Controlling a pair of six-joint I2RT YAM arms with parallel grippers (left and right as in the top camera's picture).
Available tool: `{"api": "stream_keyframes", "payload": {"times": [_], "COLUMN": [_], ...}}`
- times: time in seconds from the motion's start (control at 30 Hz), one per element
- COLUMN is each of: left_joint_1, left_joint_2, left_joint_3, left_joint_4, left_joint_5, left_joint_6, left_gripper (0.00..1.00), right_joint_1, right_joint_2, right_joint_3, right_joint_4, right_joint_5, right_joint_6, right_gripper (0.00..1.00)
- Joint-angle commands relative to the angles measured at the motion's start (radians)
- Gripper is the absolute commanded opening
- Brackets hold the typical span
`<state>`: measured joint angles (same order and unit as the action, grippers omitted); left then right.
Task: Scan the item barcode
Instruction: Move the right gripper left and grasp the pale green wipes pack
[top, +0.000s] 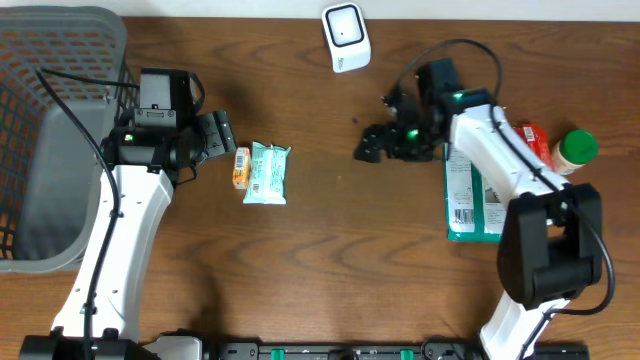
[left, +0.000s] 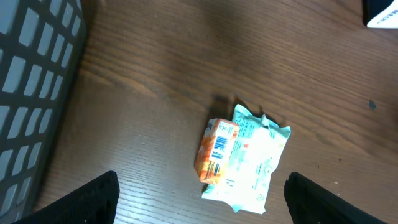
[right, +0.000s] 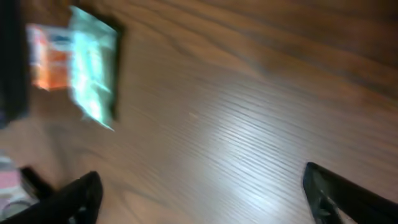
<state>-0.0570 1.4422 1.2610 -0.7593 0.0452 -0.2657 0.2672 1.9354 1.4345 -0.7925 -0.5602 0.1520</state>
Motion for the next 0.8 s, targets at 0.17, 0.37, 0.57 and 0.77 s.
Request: {"api": "stream_keyframes", "payload": {"times": [0.17, 0.37, 0.57, 0.77], "left_joint_1": [0.001, 0.001, 0.001, 0.001], "left_joint_2": [0.003, 0.003, 0.003, 0.003], "left_joint_3": [0.013, 0.013, 0.013, 0.013], "left_joint_4": [-0.003, -0.003, -0.003, -0.003], "left_joint_5": [-0.012, -0.012, -0.012, -0.012], "left_joint_6": [-0.002, -0.002, -0.002, -0.002], "left_gripper": [0.86, 0.86, 0.86, 0.86], "right_joint_1": [0.226, 0.394, 0.454, 0.459], "right_joint_2": [0.000, 0.014, 0.076, 0.136], "right_joint_3": [-0.034, -0.034, -0.034, -0.034], "right_joint_4": [0.238, 0.406, 0.499, 0.515], "right_joint_5": [0.116, 0.397, 0.421, 0.421], "right_joint_6": [0.313, 0.451, 0.510, 0.517], "right_gripper": [0.82, 0.83, 0.82, 0.84]}}
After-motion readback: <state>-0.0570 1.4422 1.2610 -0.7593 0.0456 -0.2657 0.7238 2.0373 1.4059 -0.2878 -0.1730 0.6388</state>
